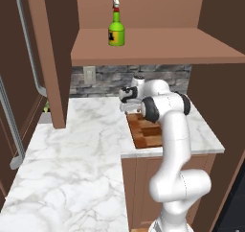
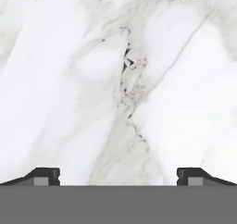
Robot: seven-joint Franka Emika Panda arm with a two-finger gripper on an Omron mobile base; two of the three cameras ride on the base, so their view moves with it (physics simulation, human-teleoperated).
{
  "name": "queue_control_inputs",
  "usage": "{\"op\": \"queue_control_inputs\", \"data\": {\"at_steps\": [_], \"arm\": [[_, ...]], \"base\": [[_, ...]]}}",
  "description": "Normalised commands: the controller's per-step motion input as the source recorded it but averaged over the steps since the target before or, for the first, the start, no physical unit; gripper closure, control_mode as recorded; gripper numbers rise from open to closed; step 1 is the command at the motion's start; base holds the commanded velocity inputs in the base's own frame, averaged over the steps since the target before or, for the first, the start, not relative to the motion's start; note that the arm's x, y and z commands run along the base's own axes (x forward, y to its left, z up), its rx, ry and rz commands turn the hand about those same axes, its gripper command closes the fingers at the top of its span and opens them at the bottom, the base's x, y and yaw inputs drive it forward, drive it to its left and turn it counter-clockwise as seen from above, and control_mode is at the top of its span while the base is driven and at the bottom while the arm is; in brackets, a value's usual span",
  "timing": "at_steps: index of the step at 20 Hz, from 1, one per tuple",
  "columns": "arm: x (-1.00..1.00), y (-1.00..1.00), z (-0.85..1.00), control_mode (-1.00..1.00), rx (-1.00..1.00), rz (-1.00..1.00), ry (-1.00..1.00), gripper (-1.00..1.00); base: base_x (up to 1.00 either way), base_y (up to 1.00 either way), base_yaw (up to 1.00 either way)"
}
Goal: Move the cutting board and knife to the sink. Then move spray from the cabinet to the counter.
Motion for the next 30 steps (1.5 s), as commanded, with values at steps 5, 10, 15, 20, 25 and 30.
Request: {"op": "queue_control_inputs", "data": {"at_steps": [5,10,15,20,25,30], "arm": [[-0.98,-0.33,-0.51,-1.0,0.01,0.03,0.0,-1.0],[-0.82,-0.14,-0.32,-1.0,0.03,0.02,-0.01,-1.0],[-0.92,-0.53,-0.16,-1.0,0.04,0.0,-0.03,-1.0],[-0.36,-0.15,0.0,-1.0,0.01,0.0,-0.1,-1.0],[0.02,0.12,0.39,-1.0,0.0,0.06,-0.18,-1.0],[-0.09,0.02,0.83,-1.0,0.0,0.03,-0.22,-1.0]], "base": [[0.0,0.0,0.0],[0.0,0.0,0.0],[0.0,0.0,0.0],[0.0,0.0,0.0],[0.0,0.0,0.0],[0.0,0.0,0.0]]}}
